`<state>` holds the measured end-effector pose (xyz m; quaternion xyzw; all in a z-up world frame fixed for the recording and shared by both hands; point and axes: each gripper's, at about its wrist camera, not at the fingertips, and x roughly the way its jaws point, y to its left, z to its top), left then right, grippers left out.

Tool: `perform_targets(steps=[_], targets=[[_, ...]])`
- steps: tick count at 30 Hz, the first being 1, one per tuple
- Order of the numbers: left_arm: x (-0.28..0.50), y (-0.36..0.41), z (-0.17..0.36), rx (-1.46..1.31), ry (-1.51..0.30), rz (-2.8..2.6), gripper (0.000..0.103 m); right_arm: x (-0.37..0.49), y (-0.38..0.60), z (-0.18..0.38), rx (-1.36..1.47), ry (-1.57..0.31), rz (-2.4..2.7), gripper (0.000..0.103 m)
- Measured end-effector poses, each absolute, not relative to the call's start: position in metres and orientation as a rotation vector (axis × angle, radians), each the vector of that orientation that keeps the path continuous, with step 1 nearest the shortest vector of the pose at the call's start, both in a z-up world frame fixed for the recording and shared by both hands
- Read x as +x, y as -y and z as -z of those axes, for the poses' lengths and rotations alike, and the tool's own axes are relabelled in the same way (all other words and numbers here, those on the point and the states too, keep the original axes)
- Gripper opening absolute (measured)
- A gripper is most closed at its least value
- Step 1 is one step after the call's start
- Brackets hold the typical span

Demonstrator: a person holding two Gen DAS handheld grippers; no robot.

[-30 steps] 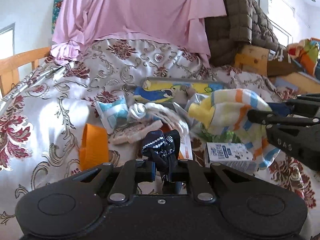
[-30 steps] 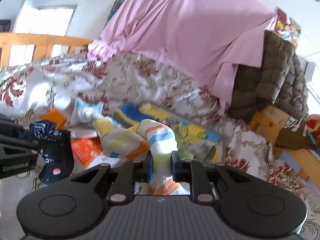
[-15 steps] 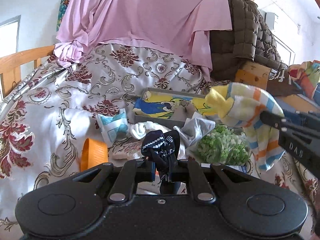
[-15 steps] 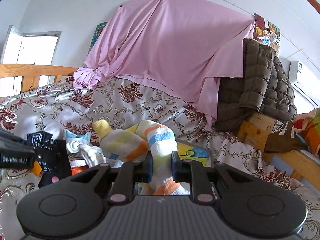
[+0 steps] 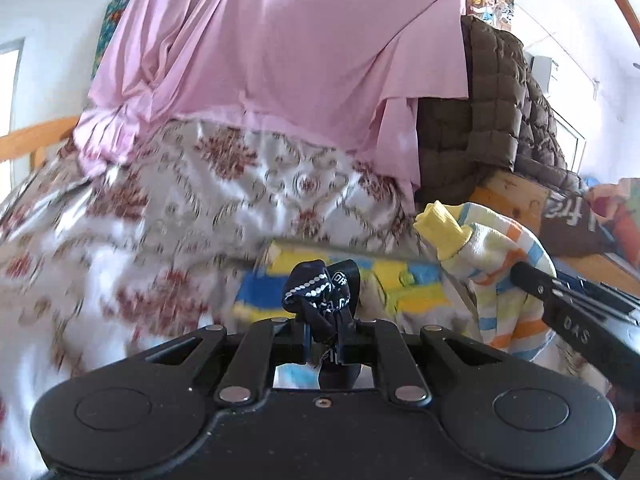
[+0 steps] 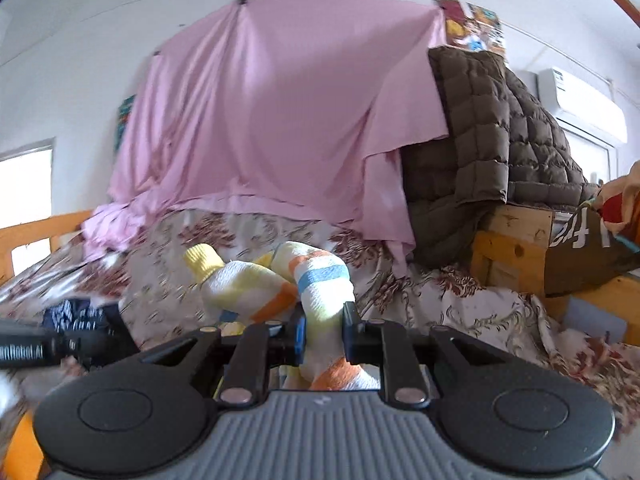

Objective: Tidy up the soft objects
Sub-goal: 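Carry the navy sock toward the tray while the right tool carries the striped sock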

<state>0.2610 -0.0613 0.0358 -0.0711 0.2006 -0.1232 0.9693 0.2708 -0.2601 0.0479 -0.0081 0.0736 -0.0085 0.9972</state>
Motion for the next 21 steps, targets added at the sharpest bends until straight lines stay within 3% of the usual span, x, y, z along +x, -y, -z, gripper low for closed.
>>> perform_targets(steps=[11,21], targets=[[0.407,0.106,-0.006,-0.070,-0.426,0.253,0.012,0.373,0.292,-0.006,0.079,-0.281,0.095,0.020],[0.471,0.119,0.034,-0.081,-0.569,0.247,0.012,0.409,0.285,0.023,0.024,-0.451,0.108,0.020]])
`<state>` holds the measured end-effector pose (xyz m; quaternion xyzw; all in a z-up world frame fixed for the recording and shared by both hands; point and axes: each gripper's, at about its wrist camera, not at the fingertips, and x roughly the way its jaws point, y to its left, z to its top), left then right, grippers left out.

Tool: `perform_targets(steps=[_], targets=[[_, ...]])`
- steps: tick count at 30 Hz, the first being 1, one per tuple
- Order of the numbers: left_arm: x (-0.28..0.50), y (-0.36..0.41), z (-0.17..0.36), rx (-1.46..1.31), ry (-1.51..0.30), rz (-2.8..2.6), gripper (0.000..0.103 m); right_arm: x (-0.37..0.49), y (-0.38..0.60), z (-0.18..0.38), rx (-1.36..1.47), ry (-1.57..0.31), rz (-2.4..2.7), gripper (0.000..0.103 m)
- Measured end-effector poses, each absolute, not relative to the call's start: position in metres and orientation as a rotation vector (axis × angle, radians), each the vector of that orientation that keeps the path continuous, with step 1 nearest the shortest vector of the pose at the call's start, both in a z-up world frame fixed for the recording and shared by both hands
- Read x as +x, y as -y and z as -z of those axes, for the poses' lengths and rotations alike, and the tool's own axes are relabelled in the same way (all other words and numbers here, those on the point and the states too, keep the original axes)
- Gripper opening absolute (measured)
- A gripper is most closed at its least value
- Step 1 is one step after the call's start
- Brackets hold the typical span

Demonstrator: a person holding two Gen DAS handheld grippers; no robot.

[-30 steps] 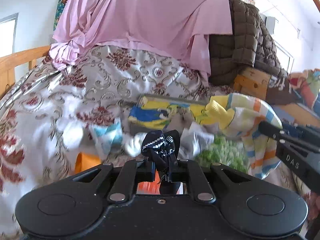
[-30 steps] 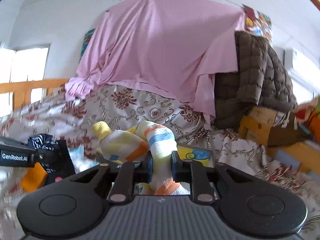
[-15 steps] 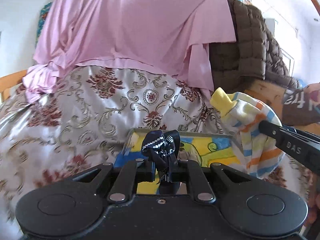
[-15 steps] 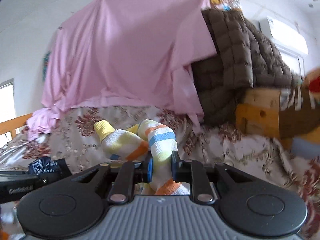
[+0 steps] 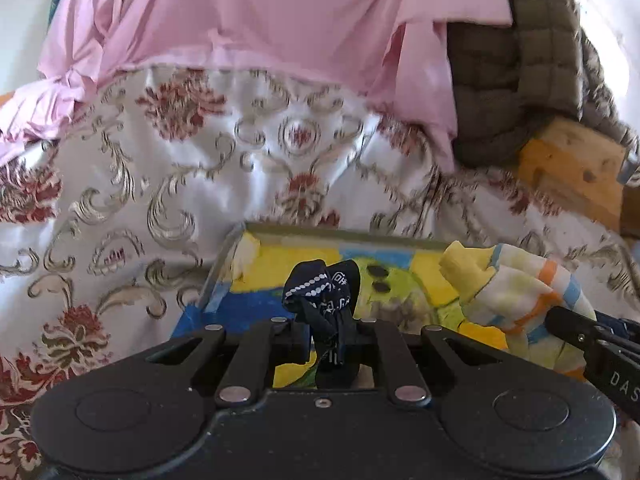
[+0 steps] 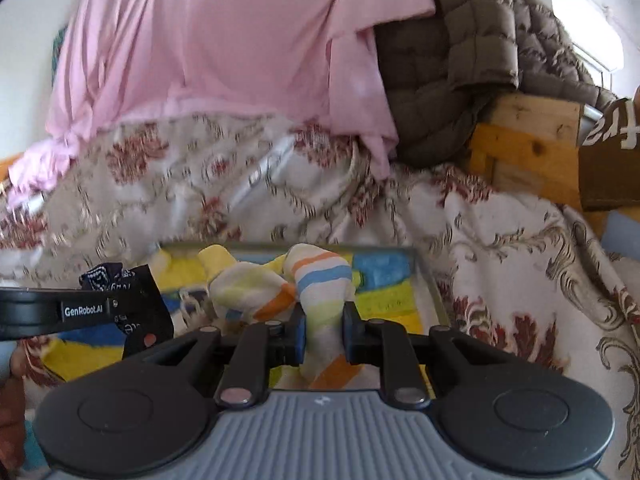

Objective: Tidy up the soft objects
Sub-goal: 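Carry the navy sock toward the tray while the right tool carries the striped sock, then open the left tool over the tray while the right tool releases the striped sock there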

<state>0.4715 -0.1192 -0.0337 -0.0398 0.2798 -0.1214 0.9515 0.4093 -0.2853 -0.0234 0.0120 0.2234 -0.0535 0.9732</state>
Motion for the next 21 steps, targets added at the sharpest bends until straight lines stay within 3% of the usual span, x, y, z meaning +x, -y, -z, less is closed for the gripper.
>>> perform_targets(steps=[6,14,21], targets=[[0.491,0.113,0.057,-0.148,-0.708,0.222,0.012,0.419,0.288,0.028,0.028,-0.527,0.121,0.020],[0.494,0.108,0.068,-0.173,-0.760,0.213,0.013,0.424,0.295,0.030,0.060,-0.572,0.126,0.021],[0.497,0.112,0.072,-0.146,-0.786,0.220,0.014,0.426,0.295,0.031,0.070,-0.586,0.119,0.031]])
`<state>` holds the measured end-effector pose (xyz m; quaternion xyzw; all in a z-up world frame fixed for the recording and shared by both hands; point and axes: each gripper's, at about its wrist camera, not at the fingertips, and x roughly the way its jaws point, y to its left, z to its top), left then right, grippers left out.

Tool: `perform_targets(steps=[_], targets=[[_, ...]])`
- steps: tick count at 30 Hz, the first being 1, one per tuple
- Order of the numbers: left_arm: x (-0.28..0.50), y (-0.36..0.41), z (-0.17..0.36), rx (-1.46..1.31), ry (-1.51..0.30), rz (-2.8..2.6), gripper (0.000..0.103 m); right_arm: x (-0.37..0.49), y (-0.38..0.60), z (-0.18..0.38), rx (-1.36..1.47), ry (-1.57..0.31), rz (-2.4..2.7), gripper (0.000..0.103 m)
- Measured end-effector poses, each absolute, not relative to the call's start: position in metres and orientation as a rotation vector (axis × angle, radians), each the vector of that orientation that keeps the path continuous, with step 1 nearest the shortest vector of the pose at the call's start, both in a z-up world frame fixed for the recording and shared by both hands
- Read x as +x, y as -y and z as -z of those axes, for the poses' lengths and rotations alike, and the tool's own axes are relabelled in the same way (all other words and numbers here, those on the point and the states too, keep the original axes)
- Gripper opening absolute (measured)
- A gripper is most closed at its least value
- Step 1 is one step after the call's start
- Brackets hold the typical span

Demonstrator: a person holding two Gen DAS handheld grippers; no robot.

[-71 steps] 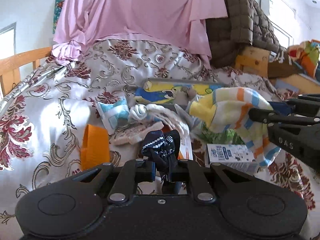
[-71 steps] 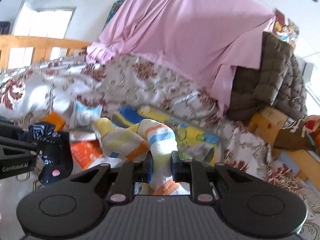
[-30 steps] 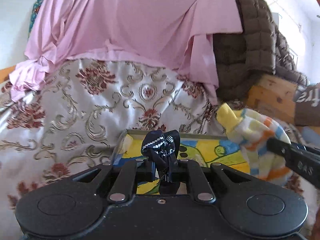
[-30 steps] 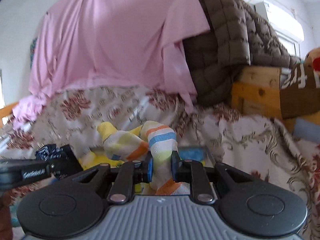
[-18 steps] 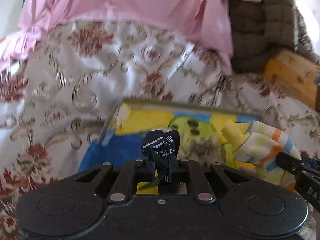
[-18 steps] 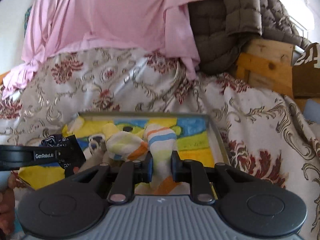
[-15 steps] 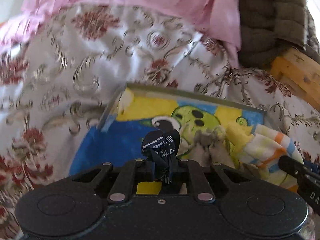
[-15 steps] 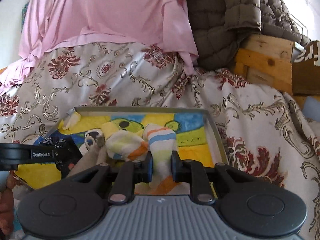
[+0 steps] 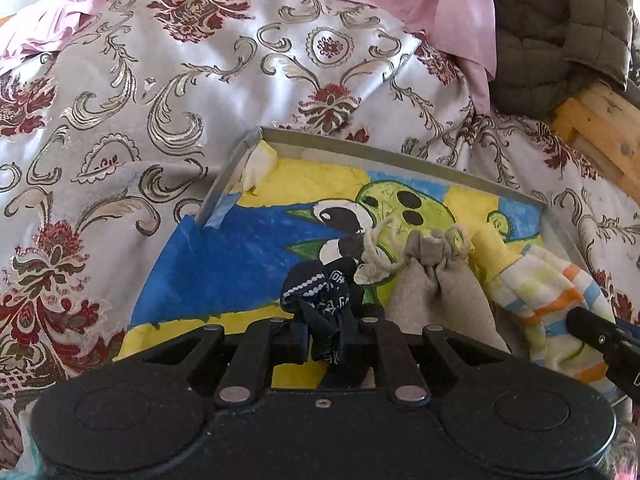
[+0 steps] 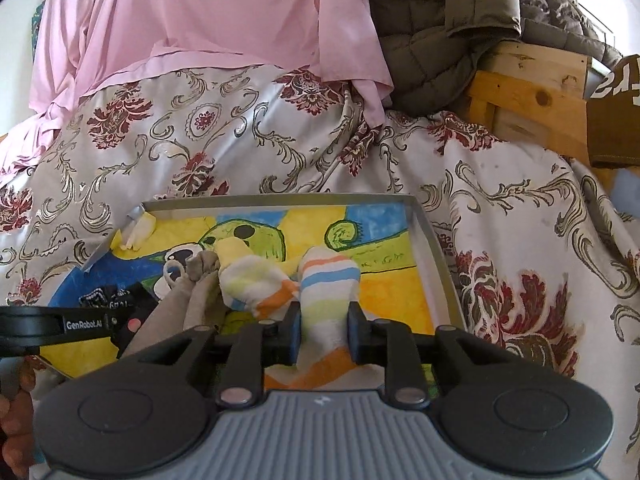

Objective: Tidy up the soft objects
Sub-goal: 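Open the left tool over the tray while the right tool releases the striped sock there, then withdraw both tools from the tray back toward the pile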

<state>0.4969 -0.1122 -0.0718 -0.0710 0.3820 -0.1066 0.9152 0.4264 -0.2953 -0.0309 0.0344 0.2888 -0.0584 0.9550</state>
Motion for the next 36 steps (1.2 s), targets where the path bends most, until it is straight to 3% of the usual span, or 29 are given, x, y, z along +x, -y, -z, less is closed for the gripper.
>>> perform_targets(steps=[7,8,18,21,36], targets=[[0.497,0.113,0.075,-0.139,-0.803,0.209,0.019,0.428,0.296,0.031,0.092,-0.592,0.100,0.039],[0.497,0.112,0.075,-0.141,-0.804,0.207,0.020,0.428,0.297,0.031,0.097,-0.592,0.094,0.044],[0.492,0.110,0.069,-0.172,-0.787,0.196,0.053,0.426,0.299,0.029,0.124,-0.581,0.064,0.075],[0.488,0.109,0.064,-0.179,-0.772,0.183,0.063,0.424,0.302,0.027,0.149,-0.587,0.055,0.080],[0.408,0.099,-0.010,-0.198,-0.584,0.182,0.085,0.356,0.320,-0.034,0.253,-0.420,0.034,0.101]])
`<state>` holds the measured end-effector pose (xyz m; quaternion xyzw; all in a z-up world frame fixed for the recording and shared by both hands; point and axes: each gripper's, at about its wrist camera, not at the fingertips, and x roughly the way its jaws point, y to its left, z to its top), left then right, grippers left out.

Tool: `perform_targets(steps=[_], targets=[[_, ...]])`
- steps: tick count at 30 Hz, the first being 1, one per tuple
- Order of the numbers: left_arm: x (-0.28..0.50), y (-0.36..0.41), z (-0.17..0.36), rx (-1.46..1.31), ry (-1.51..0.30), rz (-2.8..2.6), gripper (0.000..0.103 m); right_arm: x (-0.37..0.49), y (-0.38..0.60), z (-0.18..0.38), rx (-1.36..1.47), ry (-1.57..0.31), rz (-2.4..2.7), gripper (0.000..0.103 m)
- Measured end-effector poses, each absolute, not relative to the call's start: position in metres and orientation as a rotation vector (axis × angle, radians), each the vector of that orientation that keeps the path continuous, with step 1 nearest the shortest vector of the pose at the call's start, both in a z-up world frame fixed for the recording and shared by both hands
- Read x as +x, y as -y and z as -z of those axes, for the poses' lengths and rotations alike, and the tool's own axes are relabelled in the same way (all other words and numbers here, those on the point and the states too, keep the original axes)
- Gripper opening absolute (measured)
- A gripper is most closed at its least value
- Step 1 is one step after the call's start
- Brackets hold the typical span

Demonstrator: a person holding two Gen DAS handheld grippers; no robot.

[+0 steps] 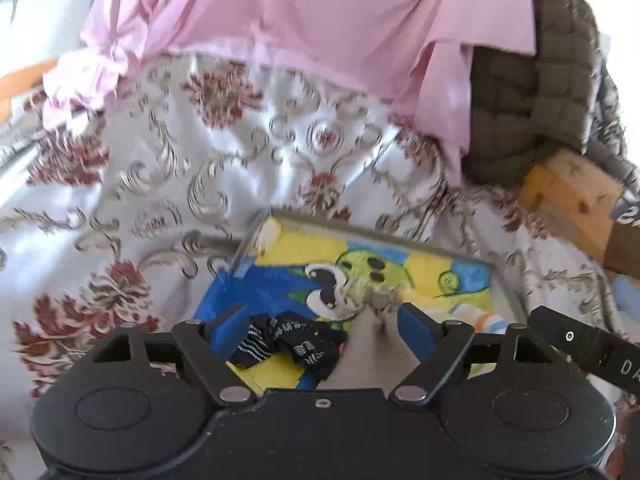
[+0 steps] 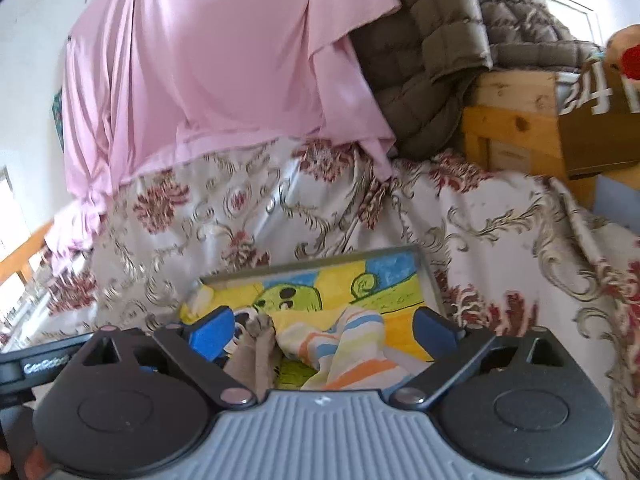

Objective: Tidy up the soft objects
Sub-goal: 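Withdraw both tools from the tray back toward the pile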

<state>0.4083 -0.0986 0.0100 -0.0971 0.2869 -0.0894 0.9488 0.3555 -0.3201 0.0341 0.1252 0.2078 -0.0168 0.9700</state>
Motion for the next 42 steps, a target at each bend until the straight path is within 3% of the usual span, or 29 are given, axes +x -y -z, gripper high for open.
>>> perform_targets(steps=[3,14,42], targets=[[0.382,0.096,-0.025,-0.195,-0.532,0.179,0.093,0.333,0.324,-0.046,0.260,-0.382,0.045,0.103],[0.293,0.084,-0.051,-0.209,-0.450,0.174,0.102,0.249,0.327,-0.062,0.290,-0.298,0.054,0.103],[0.114,0.031,-0.033,-0.225,-0.407,0.118,0.102,0.080,0.266,-0.030,0.229,-0.287,0.014,0.103]])
